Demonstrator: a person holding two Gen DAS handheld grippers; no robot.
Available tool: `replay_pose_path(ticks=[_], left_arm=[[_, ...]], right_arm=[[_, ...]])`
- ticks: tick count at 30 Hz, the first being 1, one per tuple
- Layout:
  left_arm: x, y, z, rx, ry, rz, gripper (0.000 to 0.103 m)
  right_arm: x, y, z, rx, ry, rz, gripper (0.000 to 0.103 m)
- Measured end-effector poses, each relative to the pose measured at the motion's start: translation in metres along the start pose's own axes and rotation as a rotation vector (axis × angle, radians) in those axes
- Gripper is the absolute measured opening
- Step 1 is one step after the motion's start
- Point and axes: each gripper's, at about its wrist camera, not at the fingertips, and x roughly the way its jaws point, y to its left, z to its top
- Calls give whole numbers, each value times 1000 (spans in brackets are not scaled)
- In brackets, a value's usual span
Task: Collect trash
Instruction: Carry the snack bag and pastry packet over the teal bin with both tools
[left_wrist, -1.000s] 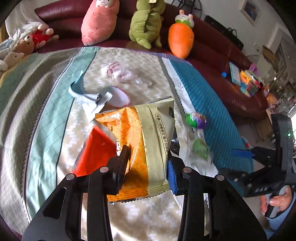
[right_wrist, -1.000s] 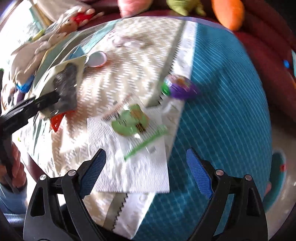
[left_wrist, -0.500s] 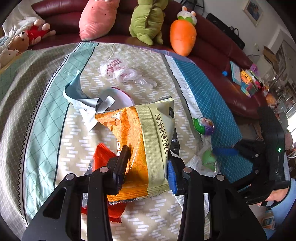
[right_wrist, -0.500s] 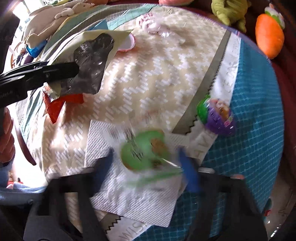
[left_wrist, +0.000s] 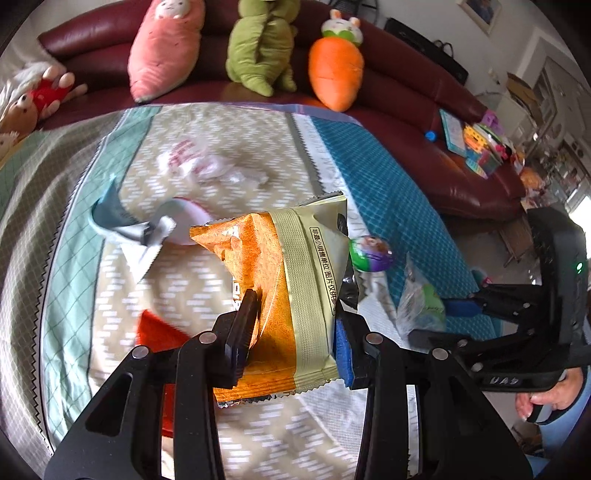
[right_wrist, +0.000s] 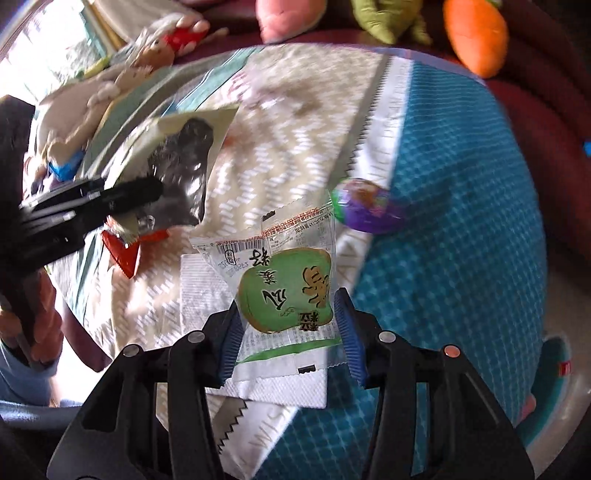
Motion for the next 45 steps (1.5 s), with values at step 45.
replay_pose_path(ticks=[45], left_arm=[[190, -430, -19, 576, 286, -264, 40]], right_arm=[[-170, -345, -236, 812, -307, -249, 48]])
